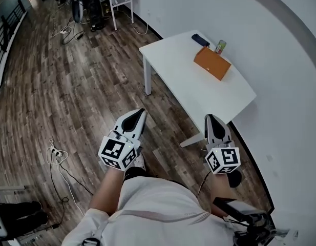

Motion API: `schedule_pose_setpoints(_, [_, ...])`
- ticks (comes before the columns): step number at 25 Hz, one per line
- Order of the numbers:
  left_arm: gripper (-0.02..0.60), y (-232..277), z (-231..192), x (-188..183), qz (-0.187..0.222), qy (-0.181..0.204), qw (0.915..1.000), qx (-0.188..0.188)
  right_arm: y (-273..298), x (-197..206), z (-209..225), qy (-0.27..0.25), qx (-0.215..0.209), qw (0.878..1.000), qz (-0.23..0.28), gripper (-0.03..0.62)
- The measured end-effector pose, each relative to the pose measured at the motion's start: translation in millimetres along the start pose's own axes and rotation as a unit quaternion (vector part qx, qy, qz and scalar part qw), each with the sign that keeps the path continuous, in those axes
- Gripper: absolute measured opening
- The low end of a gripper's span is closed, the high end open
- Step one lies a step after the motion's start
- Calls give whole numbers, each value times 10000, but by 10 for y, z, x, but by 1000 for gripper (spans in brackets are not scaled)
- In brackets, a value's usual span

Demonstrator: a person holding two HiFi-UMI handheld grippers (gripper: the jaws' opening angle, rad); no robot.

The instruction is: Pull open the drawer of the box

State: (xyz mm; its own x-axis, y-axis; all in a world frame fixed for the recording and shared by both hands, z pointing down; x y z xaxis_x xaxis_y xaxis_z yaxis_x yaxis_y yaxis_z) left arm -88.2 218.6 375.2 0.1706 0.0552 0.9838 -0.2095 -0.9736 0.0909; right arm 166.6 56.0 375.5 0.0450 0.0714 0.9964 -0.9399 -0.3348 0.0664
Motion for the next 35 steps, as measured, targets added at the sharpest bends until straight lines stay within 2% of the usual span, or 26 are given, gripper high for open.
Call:
schedule_pose_setpoints(7, [8, 475, -1114, -295, -49, 42, 9998, 165, 1069, -175, -238, -34, 243, 9997, 56, 3])
schedule_pose_setpoints(14, [8, 1096, -1492, -318, -141, -90, 9982, 575, 1511, -227, -35, -26, 700, 9975, -73, 3])
schedule_pose_setpoints(23, [8, 2213, -1358, -287, -393, 72, 9919, 1207, 1827, -78, 745, 175, 1256, 9919, -13, 3])
schedule_pose_setpoints(30, [8, 3394, -889, -383, -497, 302, 9839, 1689, 1884, -10, 1703, 387, 1784, 9831, 114, 3])
schedule_pose_setpoints(35, [8, 4025, -551, -397, -539, 484, 9778, 1966, 1948, 66, 2243, 483, 1963, 9793, 127, 3])
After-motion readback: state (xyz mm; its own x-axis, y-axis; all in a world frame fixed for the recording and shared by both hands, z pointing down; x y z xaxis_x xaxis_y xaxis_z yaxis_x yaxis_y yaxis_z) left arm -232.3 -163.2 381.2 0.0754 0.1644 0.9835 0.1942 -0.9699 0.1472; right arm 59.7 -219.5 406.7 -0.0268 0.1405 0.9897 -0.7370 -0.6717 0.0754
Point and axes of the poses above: the fingertips, and each gripper's own axes: y forward along the fingers, z to its right, x out of its underside, the point moved 8 cm from there along -y, backward along the fingers, and after that the axes turned 13 degrees about -x, right-handed, at the moved point
